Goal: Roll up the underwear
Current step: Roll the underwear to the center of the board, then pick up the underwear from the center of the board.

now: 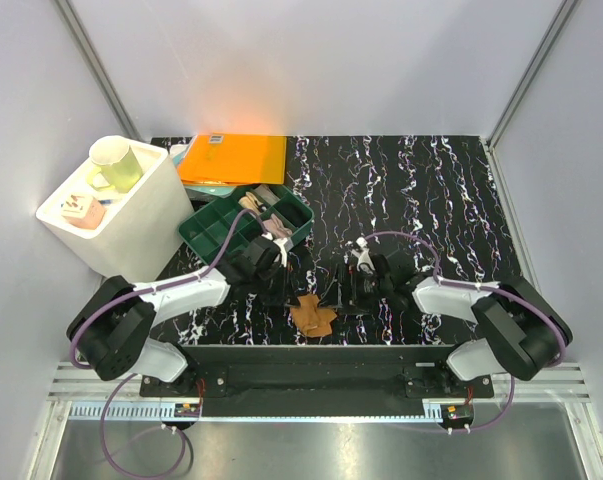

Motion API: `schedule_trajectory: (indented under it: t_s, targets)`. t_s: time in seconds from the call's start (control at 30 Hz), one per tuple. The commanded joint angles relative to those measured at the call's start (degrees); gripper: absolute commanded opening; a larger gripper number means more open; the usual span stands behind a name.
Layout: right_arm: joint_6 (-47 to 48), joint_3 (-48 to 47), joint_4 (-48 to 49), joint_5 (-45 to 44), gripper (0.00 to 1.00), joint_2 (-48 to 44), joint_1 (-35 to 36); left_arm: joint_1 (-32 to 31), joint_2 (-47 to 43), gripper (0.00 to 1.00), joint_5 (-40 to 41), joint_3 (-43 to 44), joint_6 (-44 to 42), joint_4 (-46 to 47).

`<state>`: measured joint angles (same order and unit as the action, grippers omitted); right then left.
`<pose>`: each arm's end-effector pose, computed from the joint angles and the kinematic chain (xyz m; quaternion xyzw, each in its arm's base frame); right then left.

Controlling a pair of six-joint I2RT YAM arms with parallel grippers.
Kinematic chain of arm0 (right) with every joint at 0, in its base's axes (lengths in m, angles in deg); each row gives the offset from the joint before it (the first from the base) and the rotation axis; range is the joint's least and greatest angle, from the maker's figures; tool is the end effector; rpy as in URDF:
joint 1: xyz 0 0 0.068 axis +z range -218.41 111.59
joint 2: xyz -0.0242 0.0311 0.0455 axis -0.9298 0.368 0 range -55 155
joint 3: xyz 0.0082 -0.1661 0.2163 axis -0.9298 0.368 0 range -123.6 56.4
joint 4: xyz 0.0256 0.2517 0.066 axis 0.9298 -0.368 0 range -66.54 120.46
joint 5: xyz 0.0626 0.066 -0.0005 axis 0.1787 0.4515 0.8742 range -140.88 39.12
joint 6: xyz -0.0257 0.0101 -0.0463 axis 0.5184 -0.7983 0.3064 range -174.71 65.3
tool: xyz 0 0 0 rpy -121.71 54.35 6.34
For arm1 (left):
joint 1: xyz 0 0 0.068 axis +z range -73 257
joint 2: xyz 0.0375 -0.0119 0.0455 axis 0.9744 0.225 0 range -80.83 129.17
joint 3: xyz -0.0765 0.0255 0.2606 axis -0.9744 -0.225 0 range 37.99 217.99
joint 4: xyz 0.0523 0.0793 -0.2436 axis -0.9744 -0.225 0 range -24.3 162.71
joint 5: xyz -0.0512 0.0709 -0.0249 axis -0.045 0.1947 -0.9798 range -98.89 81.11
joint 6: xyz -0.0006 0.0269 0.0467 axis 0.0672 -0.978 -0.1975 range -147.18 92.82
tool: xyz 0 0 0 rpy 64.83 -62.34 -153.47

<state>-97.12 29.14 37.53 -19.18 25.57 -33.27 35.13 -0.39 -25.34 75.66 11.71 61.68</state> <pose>0.1883 0.1555 0.1381 -0.0449 0.8973 0.4221 0.1208 0.1873 -0.1816 0.1643 0.0688 0.9393 -0.3028 0.1461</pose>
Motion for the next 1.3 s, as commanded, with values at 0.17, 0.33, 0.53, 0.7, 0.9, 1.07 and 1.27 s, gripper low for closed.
schedule_trajectory:
  t_s: [0.17,0.33,0.53,0.7,0.9,1.07,1.27]
  targets:
    - [-2.1,-0.3,10.6,0.1,0.96,5.5,3.4,-1.3,0.7,0.0,3.0,2.5,-1.1,-4.1]
    - [-1.1,-3.8,7.1,-2.4,0.95,5.2,7.2,-1.9,0.7,0.0,3.2,2.7,-0.6,-4.3]
    - [0.6,-8.3,1.6,-6.0,0.94,5.7,11.3,-2.3,0.7,0.0,3.4,2.9,0.0,-4.2]
    - [3.1,-12.9,-5.0,-10.3,0.93,6.2,13.4,-2.8,0.8,0.0,3.5,3.1,0.4,-4.3]
    - [4.7,-14.9,-9.5,-12.3,0.86,7.8,15.3,-2.9,0.7,0.0,3.7,3.4,0.8,-4.3]
    - [5.5,-16.1,-11.2,-13.2,0.75,10.7,17.5,-3.0,0.6,0.0,4.1,3.6,1.3,-4.3]
    - [5.1,-16.8,-11.6,-14.6,0.38,12.9,18.9,-3.0,0.3,0.0,4.1,3.9,1.9,-4.2]
